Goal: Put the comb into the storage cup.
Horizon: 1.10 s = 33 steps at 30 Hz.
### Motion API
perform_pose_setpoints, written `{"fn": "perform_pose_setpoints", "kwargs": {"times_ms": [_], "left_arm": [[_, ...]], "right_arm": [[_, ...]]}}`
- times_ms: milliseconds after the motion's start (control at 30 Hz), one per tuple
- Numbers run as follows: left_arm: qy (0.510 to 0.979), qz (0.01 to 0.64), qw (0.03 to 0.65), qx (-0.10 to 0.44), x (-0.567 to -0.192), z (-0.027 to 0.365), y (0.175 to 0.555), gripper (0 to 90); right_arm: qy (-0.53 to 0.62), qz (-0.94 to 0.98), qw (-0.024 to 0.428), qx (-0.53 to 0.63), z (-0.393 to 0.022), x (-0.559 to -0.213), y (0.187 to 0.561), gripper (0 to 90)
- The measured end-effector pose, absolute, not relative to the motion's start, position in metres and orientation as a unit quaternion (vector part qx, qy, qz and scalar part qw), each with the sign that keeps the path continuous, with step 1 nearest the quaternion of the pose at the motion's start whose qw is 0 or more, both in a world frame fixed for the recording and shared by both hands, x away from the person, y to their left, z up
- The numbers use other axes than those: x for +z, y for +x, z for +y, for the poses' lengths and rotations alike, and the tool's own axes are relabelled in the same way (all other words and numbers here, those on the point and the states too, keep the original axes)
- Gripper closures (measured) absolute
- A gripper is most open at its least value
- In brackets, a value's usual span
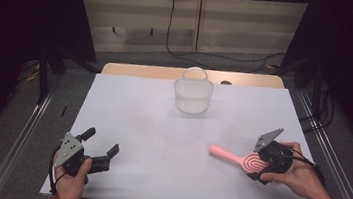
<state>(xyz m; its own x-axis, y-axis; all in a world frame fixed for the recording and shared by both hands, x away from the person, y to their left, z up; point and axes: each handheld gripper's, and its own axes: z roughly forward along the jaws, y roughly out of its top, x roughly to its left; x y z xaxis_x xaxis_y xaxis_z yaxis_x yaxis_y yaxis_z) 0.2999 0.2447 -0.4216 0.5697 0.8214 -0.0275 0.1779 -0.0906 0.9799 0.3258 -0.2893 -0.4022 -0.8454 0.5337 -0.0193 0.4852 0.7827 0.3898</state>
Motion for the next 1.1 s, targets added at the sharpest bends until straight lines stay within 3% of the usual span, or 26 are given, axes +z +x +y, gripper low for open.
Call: {"fn": "perform_pose_setpoints", "kwargs": {"times_ms": [667,1100], "left_arm": [[0.681,0.367,0.566,0.285,-0.422,0.244,0.3,2.2],[0.681,0.367,0.566,0.285,-0.422,0.244,0.3,2.2]], "right_arm": [[0.27,0.942,0.068,0.186,-0.291,-0.395,0.324,19.3],[0.261,0.956,0.041,0.126,-0.288,-0.412,0.33,18.9]]}}
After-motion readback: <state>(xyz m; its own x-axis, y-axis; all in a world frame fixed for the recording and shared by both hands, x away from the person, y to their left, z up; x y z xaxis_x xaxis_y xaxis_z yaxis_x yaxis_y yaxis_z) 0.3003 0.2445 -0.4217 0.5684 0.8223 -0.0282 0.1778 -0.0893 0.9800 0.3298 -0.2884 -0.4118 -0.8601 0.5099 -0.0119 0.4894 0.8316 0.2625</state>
